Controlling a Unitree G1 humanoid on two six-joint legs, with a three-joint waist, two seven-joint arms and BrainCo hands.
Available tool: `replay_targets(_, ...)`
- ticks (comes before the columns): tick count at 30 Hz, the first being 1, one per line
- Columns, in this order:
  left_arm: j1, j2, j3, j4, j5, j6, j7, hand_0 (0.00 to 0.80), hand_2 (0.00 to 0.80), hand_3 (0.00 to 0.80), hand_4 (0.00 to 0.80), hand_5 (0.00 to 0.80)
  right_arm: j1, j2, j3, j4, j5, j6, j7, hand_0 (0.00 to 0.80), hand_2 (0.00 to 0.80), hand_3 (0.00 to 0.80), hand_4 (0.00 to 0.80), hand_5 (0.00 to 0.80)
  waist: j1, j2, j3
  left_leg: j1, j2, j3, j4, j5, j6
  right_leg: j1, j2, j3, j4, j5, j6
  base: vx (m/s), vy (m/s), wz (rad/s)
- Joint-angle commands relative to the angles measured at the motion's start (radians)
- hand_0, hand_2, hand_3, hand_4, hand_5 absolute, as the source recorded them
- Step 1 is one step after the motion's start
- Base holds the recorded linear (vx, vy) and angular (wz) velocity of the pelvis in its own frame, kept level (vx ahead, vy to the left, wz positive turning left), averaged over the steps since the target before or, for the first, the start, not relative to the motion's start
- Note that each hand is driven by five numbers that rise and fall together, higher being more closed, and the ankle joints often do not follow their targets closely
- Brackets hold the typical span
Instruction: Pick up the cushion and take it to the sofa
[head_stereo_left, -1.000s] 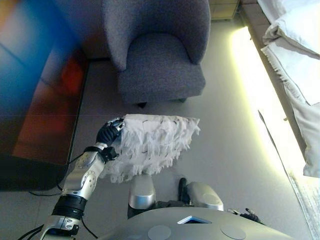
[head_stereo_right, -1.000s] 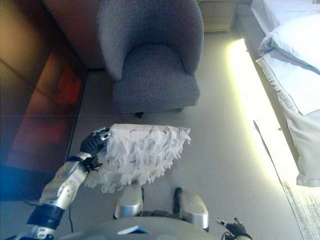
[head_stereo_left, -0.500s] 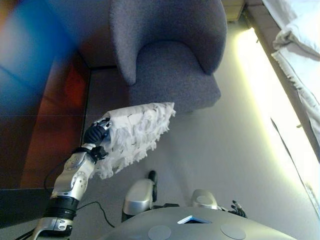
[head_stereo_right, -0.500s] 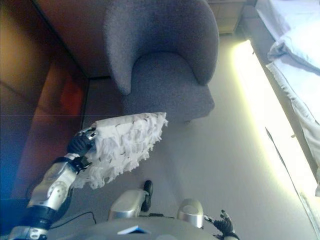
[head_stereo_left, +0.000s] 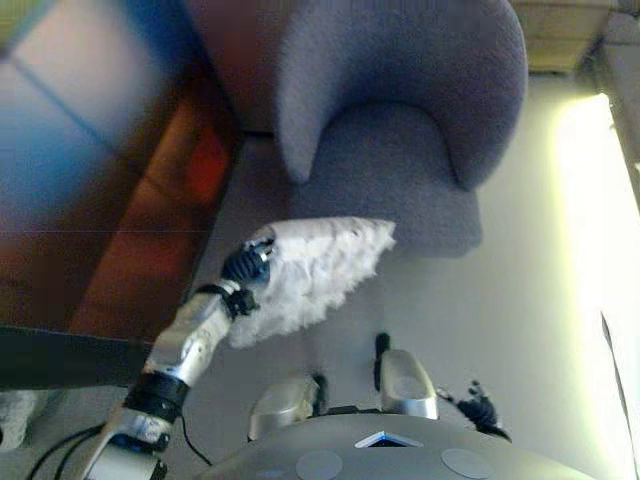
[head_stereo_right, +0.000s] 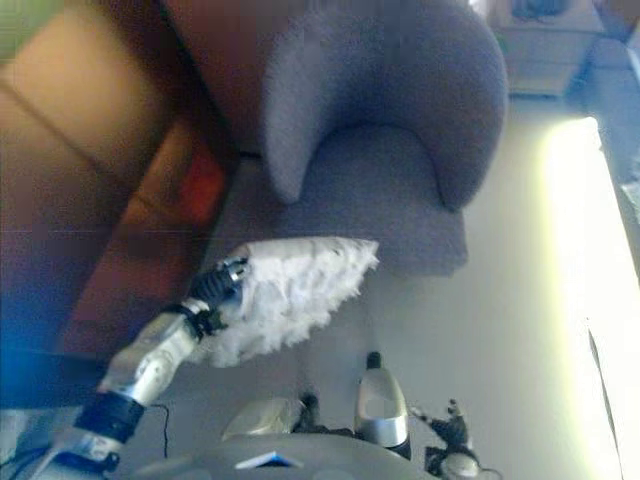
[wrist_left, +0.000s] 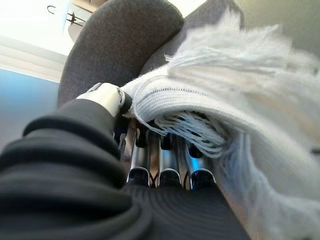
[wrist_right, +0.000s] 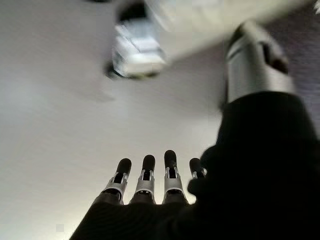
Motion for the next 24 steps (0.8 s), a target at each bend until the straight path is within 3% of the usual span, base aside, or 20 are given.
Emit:
replay_targets(1, -0.06, 0.002, 0.037, -0.074, 0.0, -0.1, -0.051, 0.8, 0.8, 0.8, 0.8, 0.8, -0.017, 0.022, 0.025, 0.017, 0.018, 0.056, 0.039, 0.0, 0.0, 0.0, 0.0, 0.0, -0.01, -0.078, -0.042, 0.043, -0.042, 0.028, 0.165, -0.182, 0.033, -0.102, -0.107, -0.011, -0.515, 0.439, 0.143, 0.748, -0.221, 0.4)
replay_targets(2, -0.043, -0.004, 0.045, -0.073, 0.009, -0.094, -0.059, 0.8, 0.8, 0.8, 0.8, 0.8, -0.02, 0.01, 0.027, 0.017, 0.021, 0.067, 0.056, 0.0, 0.0, 0.0, 0.0, 0.0, -0.006, -0.073, -0.048, 0.068, -0.035, 0.05, 0.172, -0.19, 0.037, -0.089, -0.091, -0.058, -0.493, 0.4, 0.136, 0.631, -0.211, 0.1)
replay_targets(4, -0.022, -0.011, 0.044, -0.082, 0.014, -0.081, -0.051, 0.8, 0.8, 0.8, 0.8, 0.8, -0.024, 0.0, 0.032, 0.016, -0.003, 0.075, 0.085, 0.0, 0.0, 0.0, 0.0, 0.0, -0.004, -0.062, -0.074, 0.11, -0.017, 0.058, 0.184, -0.132, 0.022, -0.077, -0.075, -0.096, -0.451, 0.372, 0.125, 0.736, -0.312, -0.21)
replay_targets(6, -0.001, -0.01, 0.042, -0.082, 0.006, -0.081, -0.052, 0.8, 0.8, 0.8, 0.8, 0.8, -0.019, -0.011, 0.043, -0.016, -0.036, 0.093, 0.104, 0.0, 0.0, 0.0, 0.0, 0.0, -0.006, -0.052, -0.097, 0.129, 0.011, 0.051, 0.203, -0.067, 0.0, -0.075, -0.063, -0.097, -0.394, 0.355, 0.108, 0.677, -0.286, -0.1)
replay_targets(8, 0.05, -0.02, 0.024, -0.092, 0.004, -0.102, -0.066, 0.8, 0.8, 0.8, 0.8, 0.8, -0.008, -0.041, 0.082, -0.139, -0.103, 0.125, 0.121, 0.0, 0.0, 0.0, 0.0, 0.0, -0.005, -0.03, -0.124, 0.125, 0.053, 0.029, 0.294, 0.151, -0.079, -0.06, -0.028, -0.134, -0.331, 0.32, 0.072, 0.654, -0.236, 0.21)
replay_targets(9, 0.062, -0.023, 0.015, -0.11, 0.021, -0.112, -0.069, 0.8, 0.8, 0.8, 0.8, 0.8, -0.013, -0.057, 0.099, -0.19, -0.095, 0.147, 0.112, 0.0, 0.0, 0.0, 0.0, 0.0, -0.003, -0.037, -0.128, 0.096, 0.049, 0.014, 0.347, 0.228, -0.096, -0.048, -0.027, -0.133, -0.334, 0.307, 0.061, 0.58, -0.203, 0.14)
replay_targets(10, 0.074, -0.028, -0.007, -0.167, 0.053, -0.125, -0.059, 0.8, 0.8, 0.8, 0.8, 0.8, -0.039, -0.108, 0.137, -0.311, -0.101, 0.185, 0.114, 0.0, 0.0, 0.0, 0.0, 0.0, 0.026, -0.056, -0.111, -0.066, 0.034, 0.014, 0.571, 0.303, -0.124, 0.018, -0.024, -0.108, -0.366, 0.275, 0.028, 0.43, -0.168, -0.11)
replay_targets(11, 0.072, -0.025, -0.019, -0.177, 0.051, -0.144, -0.052, 0.8, 0.8, 0.8, 0.8, 0.8, -0.068, -0.127, 0.156, -0.347, -0.103, 0.192, 0.109, 0.0, 0.0, 0.0, 0.0, 0.0, 0.047, -0.087, -0.09, -0.203, 0.015, 0.034, 0.725, 0.279, -0.119, 0.052, -0.041, -0.087, -0.381, 0.265, 0.016, 0.42, -0.146, -0.25)
replay_targets(13, 0.076, -0.026, -0.028, -0.173, 0.044, -0.19, -0.035, 0.8, 0.8, 0.8, 0.8, 0.8, -0.129, -0.165, 0.2, -0.41, -0.108, 0.199, 0.092, 0.0, 0.0, 0.0, 0.0, 0.0, 0.092, -0.123, -0.042, -0.403, -0.013, 0.031, 0.889, 0.218, -0.087, 0.092, -0.043, -0.04, -0.391, 0.25, -0.005, 0.245, -0.06, -0.35)
replay_targets(14, 0.063, -0.01, 0.0, -0.126, 0.04, -0.219, -0.063, 0.8, 0.8, 0.8, 0.8, 0.8, -0.141, -0.176, 0.163, -0.263, -0.039, 0.074, 0.214, 0.0, 0.0, 0.0, 0.0, 0.0, 0.115, -0.131, -0.014, -0.483, -0.011, 0.021, 0.866, 0.212, -0.069, 0.091, -0.016, 0.008, -0.371, 0.236, -0.018, 0.246, -0.057, -0.61)
replay_targets(15, 0.049, -0.027, -0.003, -0.085, 0.05, -0.239, -0.064, 0.8, 0.8, 0.8, 0.8, 0.8, -0.178, -0.164, 0.163, -0.145, -0.035, -0.034, 0.244, 0.0, 0.0, 0.0, 0.0, 0.0, 0.138, -0.134, 0.008, -0.541, -0.02, 0.02, 0.855, 0.209, -0.052, 0.081, -0.003, 0.027, -0.342, 0.231, -0.021, 0.312, -0.063, -0.77)
replay_targets(16, 0.04, -0.04, -0.005, -0.063, 0.046, -0.237, -0.056, 0.8, 0.8, 0.8, 0.8, 0.8, -0.215, -0.15, 0.18, -0.11, -0.012, -0.047, 0.238, 0.0, 0.0, 0.0, 0.0, 0.0, 0.16, -0.136, 0.027, -0.577, -0.022, 0.016, 0.815, 0.223, -0.043, 0.085, 0.013, 0.043, -0.312, 0.221, -0.025, 0.353, -0.026, -0.81)
replay_targets(18, 0.069, -0.038, 0.006, -0.094, 0.041, -0.24, -0.043, 0.8, 0.8, 0.8, 0.8, 0.8, -0.248, -0.123, 0.222, -0.202, 0.004, 0.053, 0.19, 0.0, 0.0, 0.0, 0.0, 0.0, 0.189, -0.135, 0.047, -0.59, 0.013, 0.012, 0.612, 0.291, -0.052, 0.103, 0.06, 0.065, -0.281, 0.181, -0.038, 0.419, 0.039, -0.68)
replay_targets(20, 0.113, -0.03, 0.021, -0.151, 0.033, -0.264, -0.026, 0.8, 0.8, 0.8, 0.8, 0.8, -0.228, -0.117, 0.244, -0.304, -0.028, 0.129, 0.181, 0.0, 0.0, 0.0, 0.0, 0.0, 0.205, -0.095, 0.051, -0.554, 0.115, -0.009, 0.253, 0.433, -0.101, 0.134, 0.139, 0.082, -0.264, 0.129, -0.041, 0.514, 0.153, -0.58)
replay_targets(21, 0.127, -0.024, 0.036, -0.175, 0.03, -0.27, -0.021, 0.8, 0.8, 0.8, 0.8, 0.8, -0.208, -0.122, 0.243, -0.344, -0.045, 0.158, 0.186, 0.0, 0.0, 0.0, 0.0, 0.0, 0.21, -0.082, 0.055, -0.539, 0.147, -0.015, 0.132, 0.472, -0.121, 0.157, 0.164, 0.088, -0.265, 0.11, -0.041, 0.608, 0.187, -0.42)
replay_targets(22, 0.135, -0.021, 0.048, -0.188, 0.024, -0.272, -0.017, 0.8, 0.8, 0.8, 0.8, 0.8, -0.187, -0.124, 0.241, -0.363, -0.065, 0.175, 0.185, 0.0, 0.0, 0.0, 0.0, 0.0, 0.216, -0.068, 0.06, -0.522, 0.179, -0.026, 0.009, 0.509, -0.137, 0.188, 0.185, 0.099, -0.261, 0.085, -0.043, 0.509, 0.139, -0.25)
replay_targets(23, 0.138, -0.02, 0.052, -0.192, 0.021, -0.275, -0.018, 0.8, 0.8, 0.8, 0.8, 0.8, -0.178, -0.125, 0.24, -0.37, -0.072, 0.185, 0.186, 0.0, 0.0, 0.0, 0.0, 0.0, 0.217, -0.068, 0.068, -0.503, 0.186, -0.026, -0.024, 0.523, -0.142, 0.204, 0.187, 0.103, -0.259, 0.075, -0.044, 0.623, 0.168, -0.22)
replay_targets(24, 0.14, -0.023, 0.066, -0.2, 0.015, -0.273, -0.013, 0.8, 0.8, 0.8, 0.8, 0.8, -0.154, -0.126, 0.24, -0.374, -0.098, 0.2, 0.183, 0.0, 0.0, 0.0, 0.0, 0.0, 0.22, -0.063, 0.069, -0.493, 0.213, -0.024, -0.145, 0.521, -0.152, 0.234, 0.202, 0.126, -0.249, 0.048, -0.047, 0.628, 0.158, -0.42)
